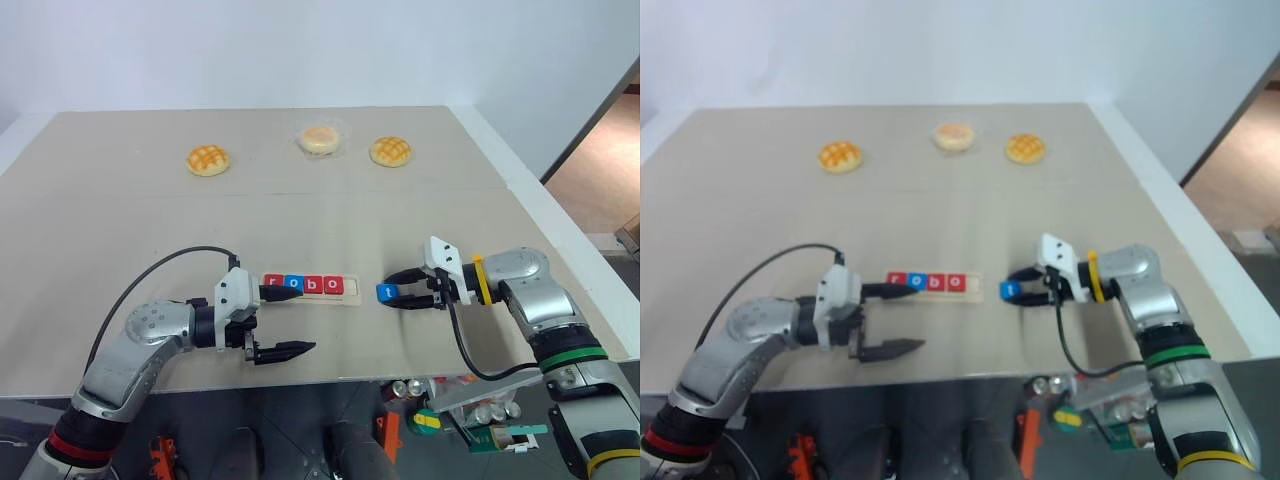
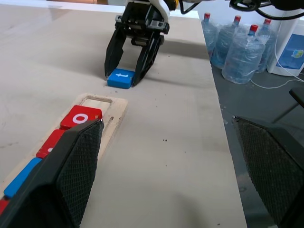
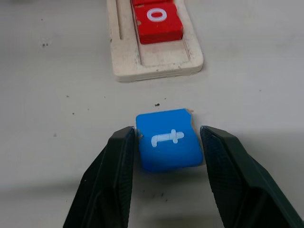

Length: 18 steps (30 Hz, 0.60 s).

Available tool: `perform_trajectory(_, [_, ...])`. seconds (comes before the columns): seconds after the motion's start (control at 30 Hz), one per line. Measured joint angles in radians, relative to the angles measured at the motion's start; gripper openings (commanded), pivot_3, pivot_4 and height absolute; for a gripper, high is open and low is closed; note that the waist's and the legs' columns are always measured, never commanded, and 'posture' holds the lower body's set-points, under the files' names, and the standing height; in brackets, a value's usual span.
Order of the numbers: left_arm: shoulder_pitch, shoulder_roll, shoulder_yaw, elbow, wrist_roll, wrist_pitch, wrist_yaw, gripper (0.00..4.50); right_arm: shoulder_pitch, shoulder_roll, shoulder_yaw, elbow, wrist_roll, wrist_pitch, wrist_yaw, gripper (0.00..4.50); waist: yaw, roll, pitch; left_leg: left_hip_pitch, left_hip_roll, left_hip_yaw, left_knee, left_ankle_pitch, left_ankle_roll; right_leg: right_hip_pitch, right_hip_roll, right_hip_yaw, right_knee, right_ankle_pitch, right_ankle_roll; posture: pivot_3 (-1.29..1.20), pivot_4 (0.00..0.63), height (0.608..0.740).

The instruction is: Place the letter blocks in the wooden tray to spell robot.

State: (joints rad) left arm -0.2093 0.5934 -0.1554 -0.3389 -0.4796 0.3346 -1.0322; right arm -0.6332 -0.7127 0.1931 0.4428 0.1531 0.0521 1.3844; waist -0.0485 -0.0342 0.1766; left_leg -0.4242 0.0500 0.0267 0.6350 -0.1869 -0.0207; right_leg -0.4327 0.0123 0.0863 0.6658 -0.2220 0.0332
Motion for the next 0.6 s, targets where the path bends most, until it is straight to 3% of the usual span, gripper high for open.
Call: perform_trajectory(0.6, [-0.001, 0.001, 0.000, 0.005, 0.002, -0.004, 0.001, 4.50, 0.037, -0.006, -0.004, -0.076, 0.015, 0.043, -0.020, 2.20, 0.000, 0.000, 0.000, 0.003, 0.000, 0.000, 0.001, 0.000, 0.000, 0.005, 0.000, 0.000, 0.000, -0.001, -0.002, 0.00, 0.150, 0.739])
